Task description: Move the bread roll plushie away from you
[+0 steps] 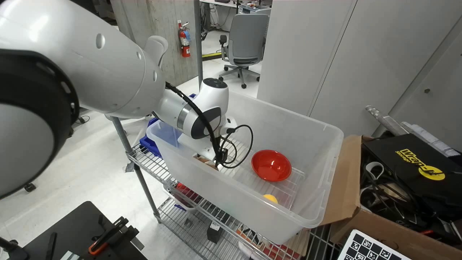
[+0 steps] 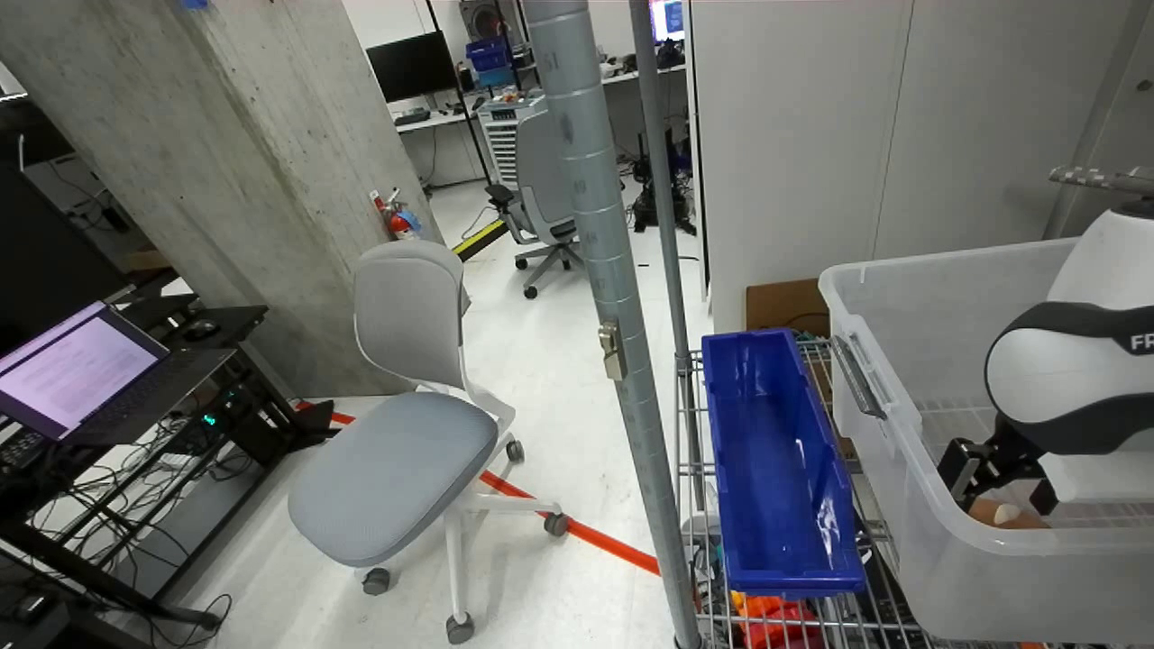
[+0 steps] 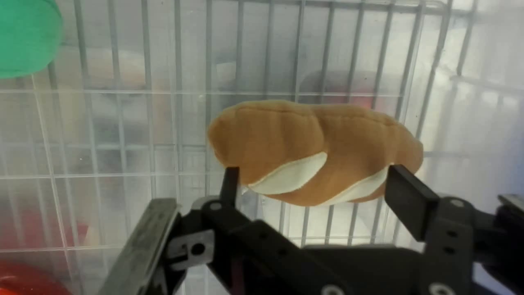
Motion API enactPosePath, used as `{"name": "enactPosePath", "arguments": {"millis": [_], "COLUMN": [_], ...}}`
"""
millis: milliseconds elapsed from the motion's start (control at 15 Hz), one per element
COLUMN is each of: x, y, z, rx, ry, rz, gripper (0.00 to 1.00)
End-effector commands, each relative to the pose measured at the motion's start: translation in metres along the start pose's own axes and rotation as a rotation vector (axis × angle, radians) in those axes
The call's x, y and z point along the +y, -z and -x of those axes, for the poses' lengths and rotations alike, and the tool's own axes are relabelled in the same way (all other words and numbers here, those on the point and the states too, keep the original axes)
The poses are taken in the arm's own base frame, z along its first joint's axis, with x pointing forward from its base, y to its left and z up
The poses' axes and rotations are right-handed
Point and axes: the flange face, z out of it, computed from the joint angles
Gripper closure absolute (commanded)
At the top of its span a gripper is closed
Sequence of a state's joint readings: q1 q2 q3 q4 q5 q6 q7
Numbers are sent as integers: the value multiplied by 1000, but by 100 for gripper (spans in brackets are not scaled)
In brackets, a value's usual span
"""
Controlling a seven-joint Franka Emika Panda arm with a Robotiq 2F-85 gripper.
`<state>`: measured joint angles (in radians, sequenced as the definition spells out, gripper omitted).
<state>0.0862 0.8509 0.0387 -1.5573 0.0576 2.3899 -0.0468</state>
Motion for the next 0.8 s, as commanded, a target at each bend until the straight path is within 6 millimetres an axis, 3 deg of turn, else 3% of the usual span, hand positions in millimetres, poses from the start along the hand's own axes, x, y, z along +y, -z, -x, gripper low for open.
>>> {"name": "enactPosePath", "arguments": {"millis": [0, 267, 467, 600, 733], "x": [-6, 1, 10, 10, 5], "y": [-11, -34, -37, -26, -8], "z": [-12, -18, -19, -17, -17], "rx": [5, -5, -17, -37, -63], "ry": [3, -29, -96, -175, -230], "rz": [-3, 7, 27, 16, 0], "gripper": [42, 73, 94, 100, 99]}}
